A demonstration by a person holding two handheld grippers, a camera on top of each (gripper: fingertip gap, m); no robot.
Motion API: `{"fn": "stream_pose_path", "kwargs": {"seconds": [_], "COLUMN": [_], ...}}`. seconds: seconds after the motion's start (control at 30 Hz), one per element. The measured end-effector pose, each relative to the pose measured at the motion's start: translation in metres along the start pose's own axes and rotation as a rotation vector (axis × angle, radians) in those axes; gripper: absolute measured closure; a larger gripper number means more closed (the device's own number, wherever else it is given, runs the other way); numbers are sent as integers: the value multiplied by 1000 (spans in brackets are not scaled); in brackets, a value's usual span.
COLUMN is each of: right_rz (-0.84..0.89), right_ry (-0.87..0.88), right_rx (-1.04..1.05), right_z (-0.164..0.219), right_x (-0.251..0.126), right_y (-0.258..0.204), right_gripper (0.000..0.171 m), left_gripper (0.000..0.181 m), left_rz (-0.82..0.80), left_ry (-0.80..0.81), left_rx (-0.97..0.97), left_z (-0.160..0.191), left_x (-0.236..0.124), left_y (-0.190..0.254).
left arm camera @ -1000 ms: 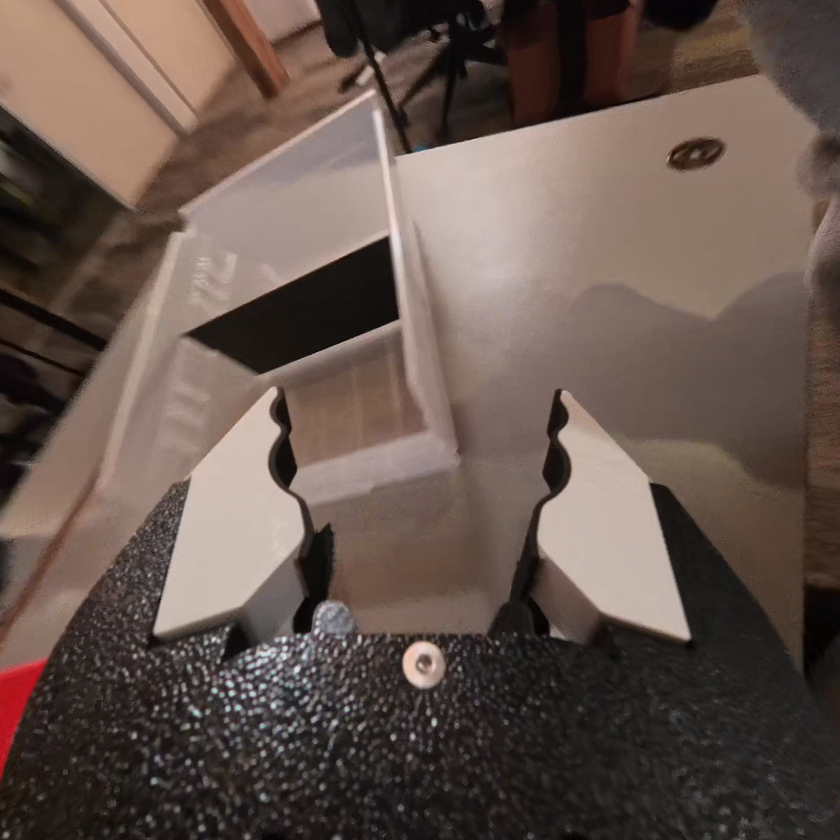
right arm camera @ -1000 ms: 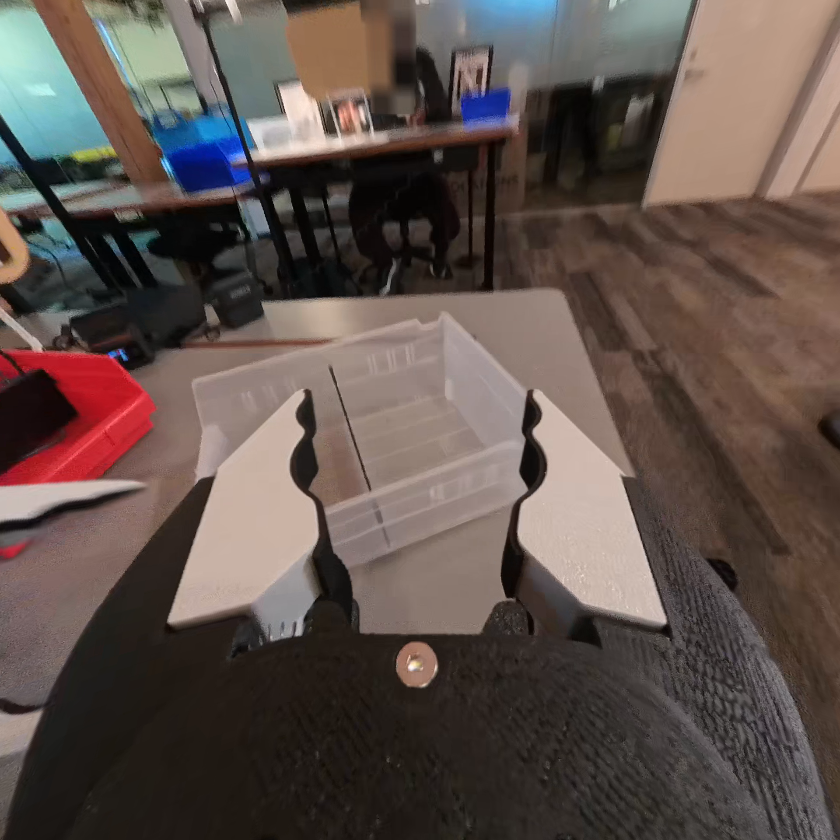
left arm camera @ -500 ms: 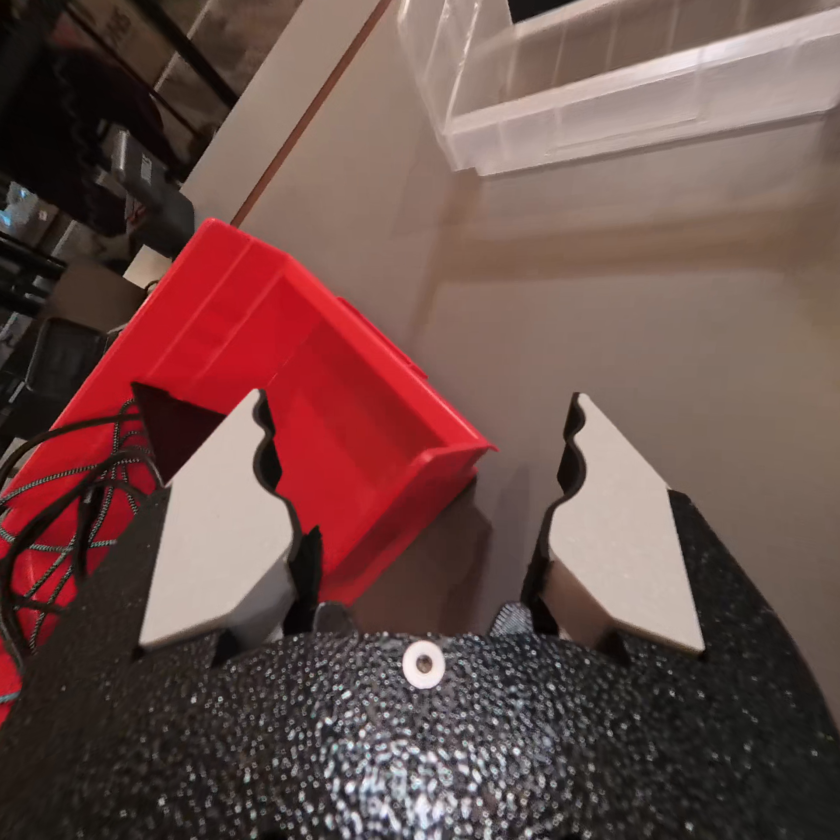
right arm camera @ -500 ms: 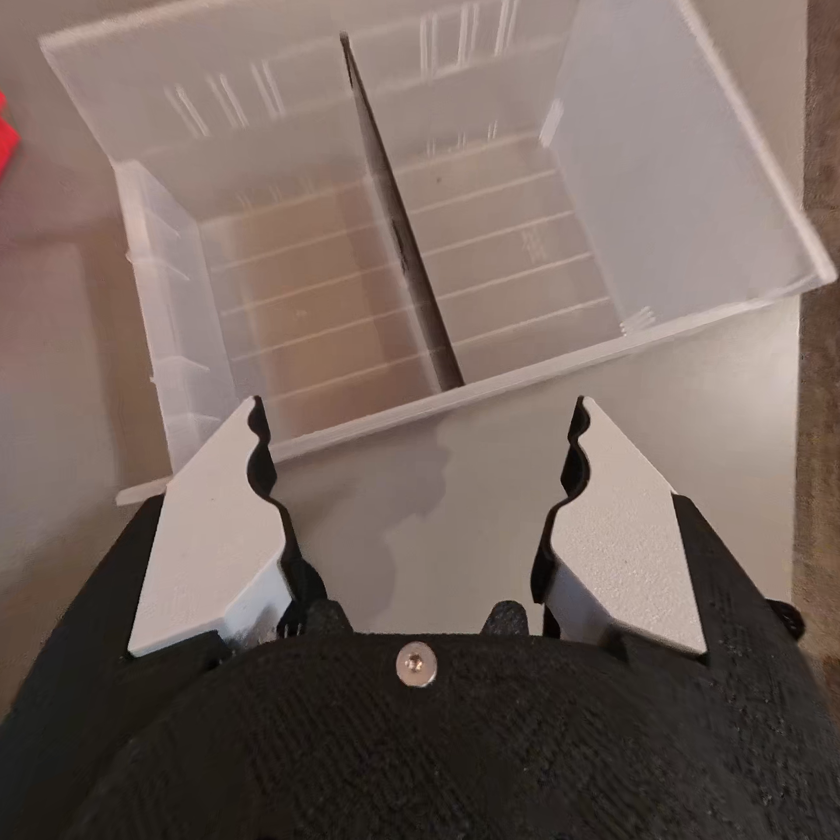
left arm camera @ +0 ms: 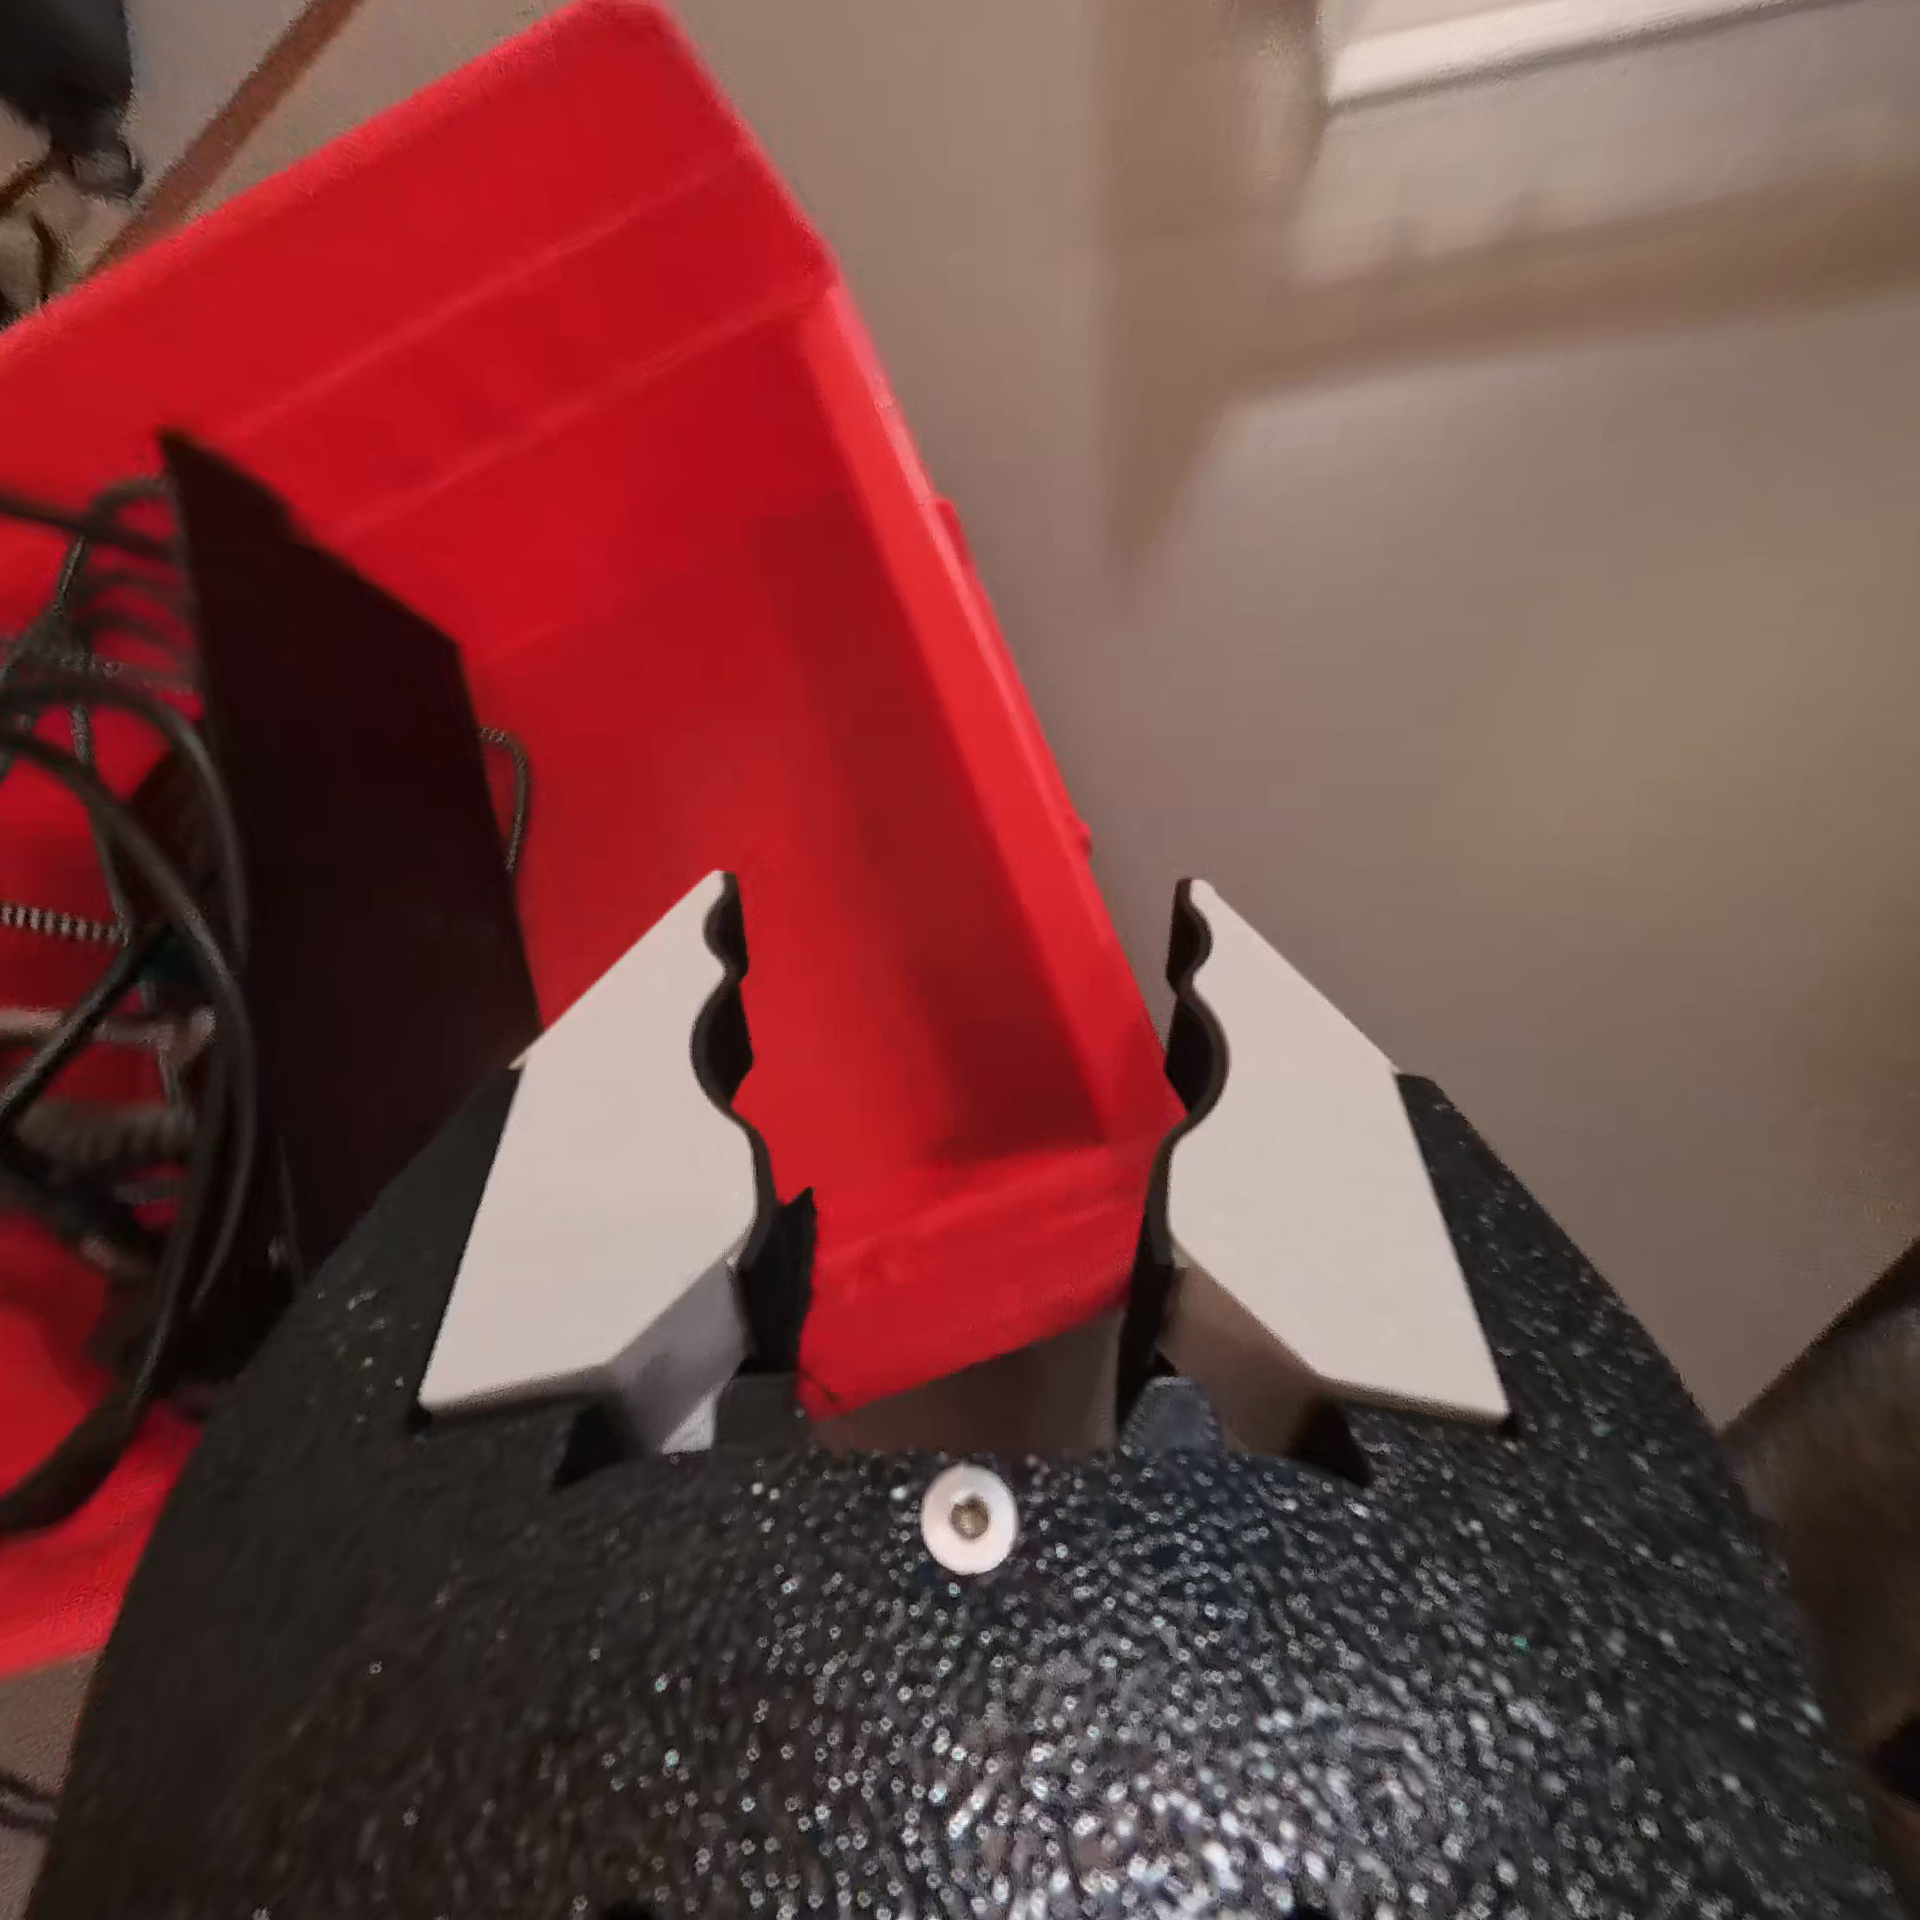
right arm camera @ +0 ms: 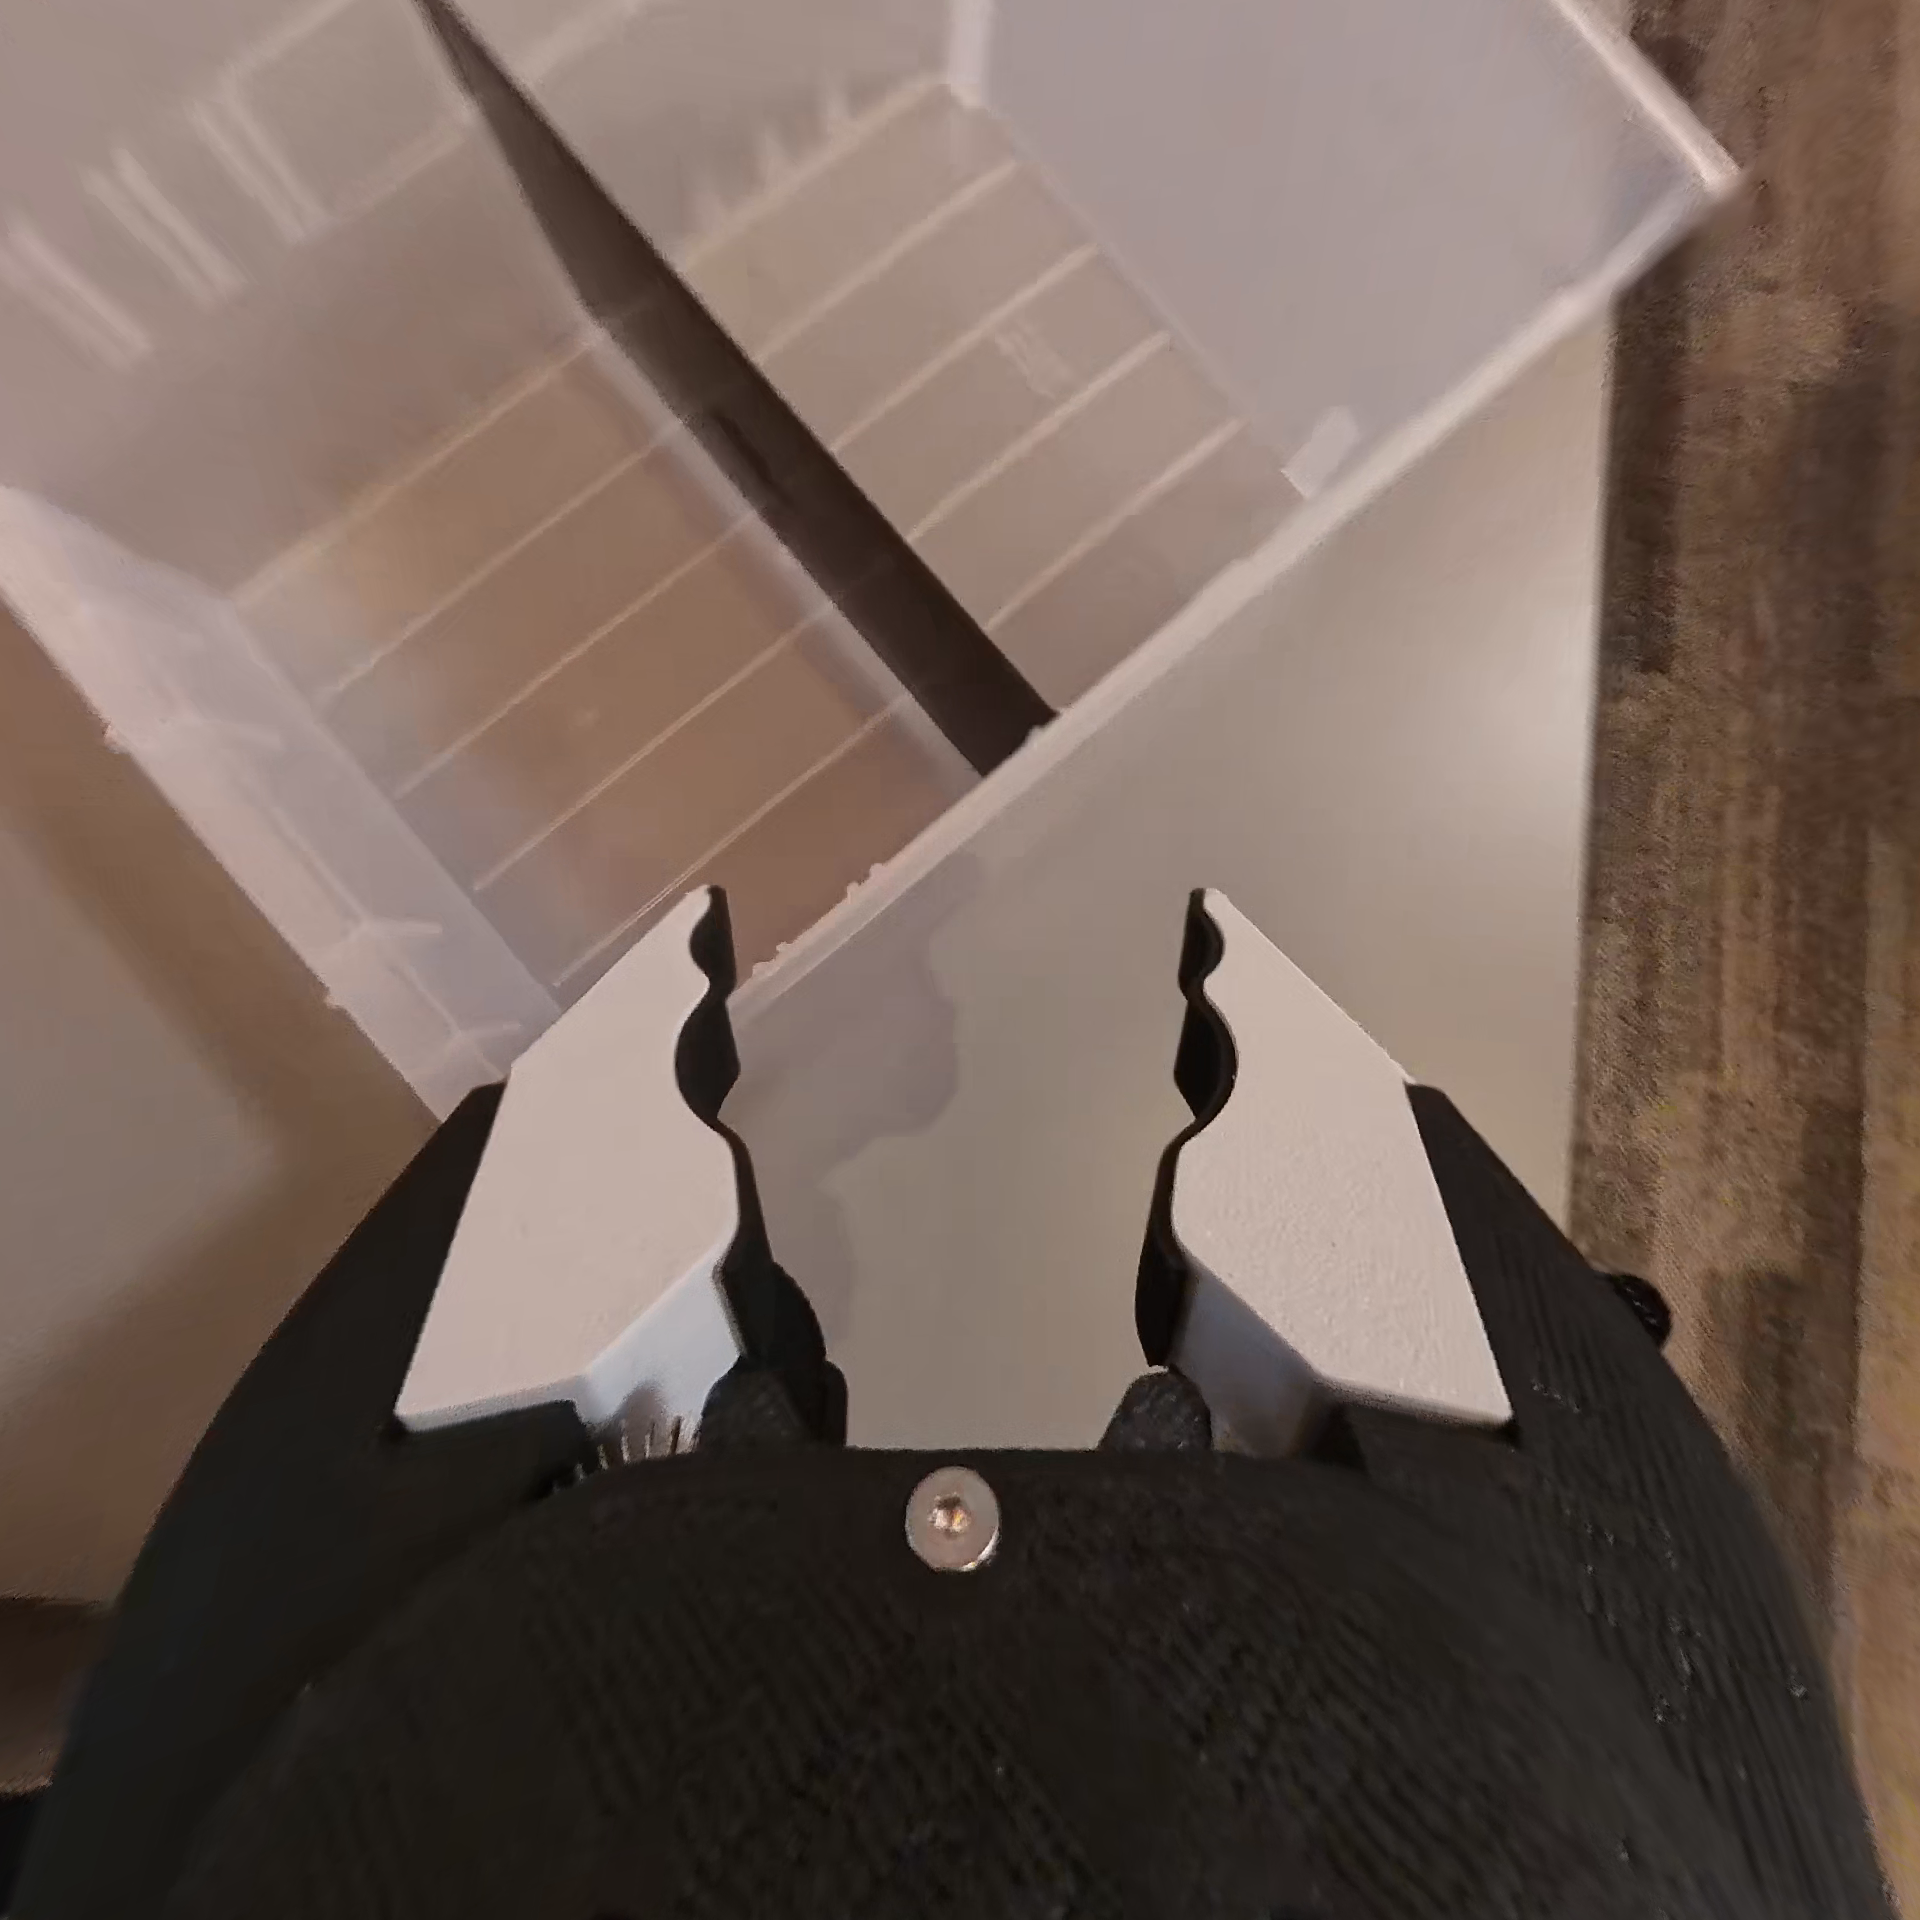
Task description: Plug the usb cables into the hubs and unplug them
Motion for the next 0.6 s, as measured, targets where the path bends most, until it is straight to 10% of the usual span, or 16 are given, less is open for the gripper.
{"fn": "stream_pose_path", "kwargs": {"seconds": [0.03, 0.4, 0.6], "right_rz": [25, -84, 38], "right_ry": [-2, 37, -62], "right_rx": [12, 96, 19], "right_z": [2, 9, 15], "right_x": [-2, -14, -13], "right_y": [9, 23, 15], "right_gripper": [88, 90, 91], "left_gripper": [96, 88, 75], "left_rz": [-7, -104, -359], "left_ry": [-14, 419, 181], "left_rx": [0, -188, -720], "left_z": [10, 45, 113], "left_x": [-5, -126, -121], "left_y": [-2, -28, -76]}}
Point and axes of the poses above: each gripper's, where its closed fingertips meet, x out along the fingers, z out of its underside, y = z × x across the jaws, the point moved 2 cm from there along -x, back along the fingers, and after that the axes turned 2 degrees about -y, right-handed, at the moved point
